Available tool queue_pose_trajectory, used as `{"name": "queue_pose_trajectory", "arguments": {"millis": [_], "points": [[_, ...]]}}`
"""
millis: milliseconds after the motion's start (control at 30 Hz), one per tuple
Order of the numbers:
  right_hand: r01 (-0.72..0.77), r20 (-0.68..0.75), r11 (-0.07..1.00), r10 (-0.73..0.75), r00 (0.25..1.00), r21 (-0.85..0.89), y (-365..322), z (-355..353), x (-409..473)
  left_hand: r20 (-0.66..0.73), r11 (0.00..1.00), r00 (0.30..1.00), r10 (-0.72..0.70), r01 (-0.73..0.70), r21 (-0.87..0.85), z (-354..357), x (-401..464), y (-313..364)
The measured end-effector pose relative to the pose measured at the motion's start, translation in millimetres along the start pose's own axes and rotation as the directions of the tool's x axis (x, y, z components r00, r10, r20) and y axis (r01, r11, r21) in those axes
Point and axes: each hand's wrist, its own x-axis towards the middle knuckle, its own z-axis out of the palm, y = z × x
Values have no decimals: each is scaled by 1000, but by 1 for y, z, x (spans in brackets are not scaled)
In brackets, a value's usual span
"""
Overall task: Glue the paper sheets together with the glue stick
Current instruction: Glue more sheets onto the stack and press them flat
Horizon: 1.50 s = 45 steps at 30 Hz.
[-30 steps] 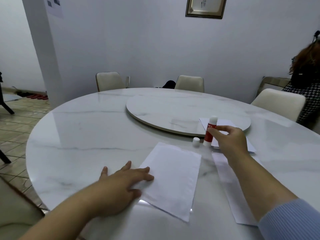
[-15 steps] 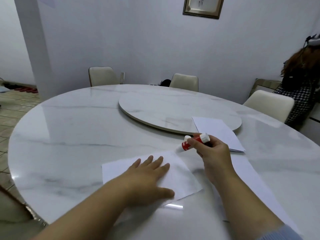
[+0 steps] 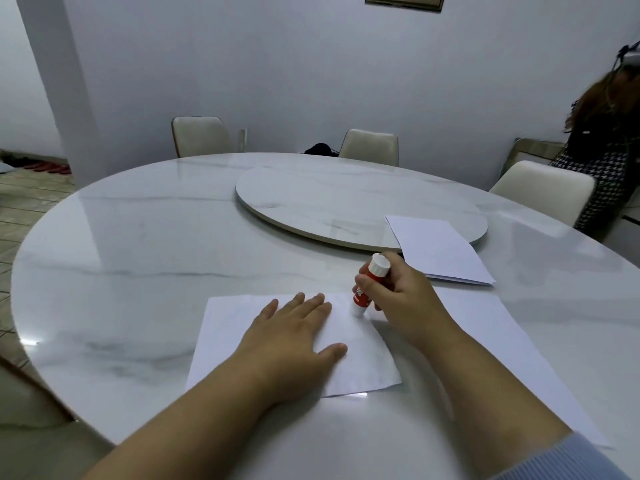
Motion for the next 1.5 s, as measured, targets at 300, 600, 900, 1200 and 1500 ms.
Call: {"name": "queue_pose_trajectory", "arguments": {"millis": [300,600,900,1200,1500], "points": [[-23,192,996,7,981,82,-15,-23,-39,13,1000,1000,9,-9,6,-2,1,-1],[-72,-73,587,221,973,807,-12,-38,-35,348,980,920,182,-197,8,-32,-4,-2],[-70,-133,844,165,977,532,-17,-15,-19,-4,991,992,-124,124,46,-9,-11,-11],[52,35,999,-52,998,-9,-18,36,35,-58,996,995,-77,79,35,-5,-12,-16],[118,120,992,-111,987,-53,-15,28,34,-62,997,996,-68,69,24,-6,-10,-18]]}}
